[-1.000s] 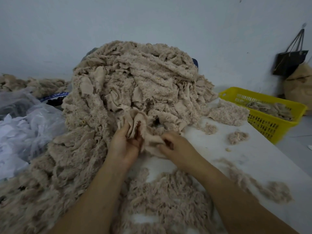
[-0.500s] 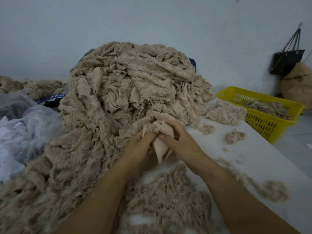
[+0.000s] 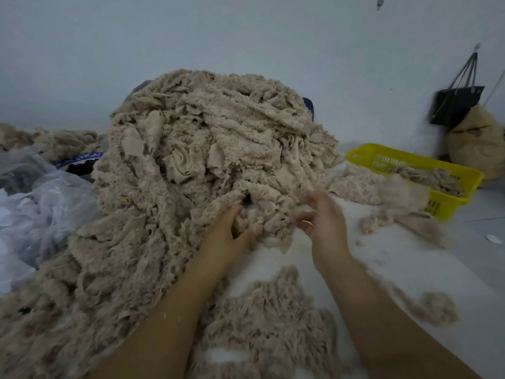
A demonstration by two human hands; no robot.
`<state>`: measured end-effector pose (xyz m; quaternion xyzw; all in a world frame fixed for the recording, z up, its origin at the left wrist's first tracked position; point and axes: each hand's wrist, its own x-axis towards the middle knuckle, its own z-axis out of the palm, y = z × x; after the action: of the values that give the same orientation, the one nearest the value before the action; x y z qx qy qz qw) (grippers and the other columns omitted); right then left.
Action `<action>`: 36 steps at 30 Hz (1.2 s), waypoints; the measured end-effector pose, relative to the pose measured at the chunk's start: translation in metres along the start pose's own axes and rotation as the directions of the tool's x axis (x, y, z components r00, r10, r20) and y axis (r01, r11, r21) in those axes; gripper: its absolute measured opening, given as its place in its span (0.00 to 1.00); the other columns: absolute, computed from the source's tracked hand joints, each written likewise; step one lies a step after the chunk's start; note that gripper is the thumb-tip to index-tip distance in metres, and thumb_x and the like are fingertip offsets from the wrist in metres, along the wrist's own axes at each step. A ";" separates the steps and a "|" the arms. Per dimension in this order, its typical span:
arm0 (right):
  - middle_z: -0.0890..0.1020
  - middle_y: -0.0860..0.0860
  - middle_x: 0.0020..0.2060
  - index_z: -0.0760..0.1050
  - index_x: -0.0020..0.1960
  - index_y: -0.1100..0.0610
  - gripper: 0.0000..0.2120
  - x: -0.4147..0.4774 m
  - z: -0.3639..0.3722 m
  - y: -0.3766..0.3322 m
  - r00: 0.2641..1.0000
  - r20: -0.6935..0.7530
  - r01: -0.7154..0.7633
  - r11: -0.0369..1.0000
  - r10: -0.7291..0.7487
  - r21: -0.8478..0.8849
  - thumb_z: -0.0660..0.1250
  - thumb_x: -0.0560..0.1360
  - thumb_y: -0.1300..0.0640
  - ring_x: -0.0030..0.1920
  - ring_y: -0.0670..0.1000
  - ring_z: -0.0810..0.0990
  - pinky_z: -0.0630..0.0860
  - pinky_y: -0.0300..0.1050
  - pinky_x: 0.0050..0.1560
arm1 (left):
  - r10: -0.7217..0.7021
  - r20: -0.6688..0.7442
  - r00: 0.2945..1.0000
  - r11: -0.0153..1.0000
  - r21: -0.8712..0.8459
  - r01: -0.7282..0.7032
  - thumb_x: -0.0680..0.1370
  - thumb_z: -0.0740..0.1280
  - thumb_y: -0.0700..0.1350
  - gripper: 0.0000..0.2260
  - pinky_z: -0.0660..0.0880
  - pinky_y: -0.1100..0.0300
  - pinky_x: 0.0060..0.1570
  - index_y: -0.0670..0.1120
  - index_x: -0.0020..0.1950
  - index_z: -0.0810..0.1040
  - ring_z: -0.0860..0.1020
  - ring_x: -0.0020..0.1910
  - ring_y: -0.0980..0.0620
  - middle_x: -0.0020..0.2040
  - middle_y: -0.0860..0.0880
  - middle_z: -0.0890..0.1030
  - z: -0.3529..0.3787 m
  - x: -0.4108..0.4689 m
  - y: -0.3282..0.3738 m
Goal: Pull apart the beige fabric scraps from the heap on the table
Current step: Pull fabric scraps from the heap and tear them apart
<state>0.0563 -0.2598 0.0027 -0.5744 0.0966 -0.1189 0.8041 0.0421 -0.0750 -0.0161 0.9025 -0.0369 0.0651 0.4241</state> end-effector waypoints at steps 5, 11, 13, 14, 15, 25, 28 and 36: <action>0.73 0.43 0.66 0.69 0.70 0.44 0.15 -0.015 0.010 0.022 0.807 0.590 0.470 0.651 -0.042 -0.597 0.60 0.83 0.49 0.59 0.41 0.75 0.76 0.40 0.59 | 0.078 -0.040 0.996 0.991 -0.110 -0.082 0.83 0.63 0.50 0.09 0.71 0.68 0.37 0.50 0.48 0.81 0.78 0.40 0.56 0.40 0.51 0.81 -0.001 0.000 -0.004; 0.74 0.48 0.45 0.77 0.55 0.54 0.06 -0.013 0.013 0.021 0.782 0.622 0.547 0.517 -0.035 -0.659 0.62 0.82 0.57 0.40 0.41 0.71 0.66 0.33 0.39 | -0.052 -0.145 0.988 0.836 -0.547 -0.036 0.83 0.62 0.51 0.13 0.80 0.60 0.37 0.58 0.42 0.82 0.83 0.37 0.55 0.36 0.54 0.83 -0.007 -0.004 0.004; 0.73 0.50 0.40 0.75 0.48 0.57 0.07 -0.009 0.008 0.020 0.836 0.534 0.504 0.556 -0.124 -0.661 0.62 0.82 0.56 0.34 0.43 0.68 0.65 0.34 0.33 | -0.169 -0.252 0.953 0.777 -0.629 -0.028 0.83 0.62 0.52 0.12 0.79 0.58 0.41 0.55 0.44 0.82 0.80 0.39 0.53 0.35 0.56 0.81 -0.014 0.000 0.002; 0.73 0.52 0.38 0.74 0.47 0.59 0.09 -0.009 0.008 0.019 0.850 0.502 0.490 0.590 -0.160 -0.641 0.61 0.83 0.54 0.33 0.44 0.67 0.64 0.35 0.32 | -0.178 -0.302 0.936 0.777 -0.628 -0.054 0.84 0.61 0.52 0.12 0.76 0.62 0.40 0.54 0.44 0.81 0.77 0.36 0.57 0.32 0.58 0.78 -0.015 0.001 0.001; 0.73 0.53 0.37 0.74 0.47 0.59 0.11 -0.009 0.007 0.018 0.857 0.475 0.487 0.617 -0.201 -0.618 0.61 0.83 0.53 0.32 0.45 0.67 0.63 0.35 0.31 | -0.171 -0.347 0.922 0.783 -0.616 -0.087 0.84 0.60 0.52 0.13 0.72 0.66 0.36 0.54 0.44 0.81 0.74 0.33 0.60 0.30 0.60 0.75 -0.015 0.002 0.001; 0.75 0.42 0.31 0.74 0.46 0.38 0.09 -0.015 0.005 0.005 0.934 0.311 0.291 0.883 -0.178 -0.369 0.61 0.82 0.51 0.27 0.43 0.68 0.67 0.35 0.28 | -0.056 -0.197 0.979 0.946 -0.325 -0.012 0.76 0.45 0.71 0.36 0.67 0.62 0.43 0.52 0.30 0.84 0.77 0.44 0.63 0.36 0.61 0.82 -0.014 -0.008 0.015; 0.77 0.42 0.32 0.76 0.45 0.41 0.10 -0.020 0.011 0.005 0.910 0.380 0.294 0.902 -0.164 -0.316 0.61 0.82 0.54 0.31 0.44 0.72 0.71 0.36 0.32 | 0.193 -0.245 0.950 0.957 -0.168 -0.238 0.76 0.53 0.69 0.26 0.69 0.67 0.50 0.54 0.35 0.81 0.74 0.50 0.63 0.45 0.57 0.78 -0.006 -0.007 0.014; 0.80 0.37 0.40 0.78 0.44 0.40 0.14 -0.025 0.015 0.006 0.875 0.428 0.364 0.891 -0.227 -0.272 0.59 0.81 0.56 0.40 0.35 0.77 0.71 0.27 0.38 | 0.093 -0.051 0.994 0.948 -0.301 -0.104 0.81 0.64 0.55 0.14 0.69 0.69 0.32 0.58 0.35 0.76 0.73 0.31 0.59 0.33 0.58 0.76 -0.007 -0.007 0.011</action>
<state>0.0368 -0.2372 0.0023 -0.7259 -0.1340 -0.1085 0.6659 0.0333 -0.0764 -0.0044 0.8224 -0.0836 0.0962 0.5545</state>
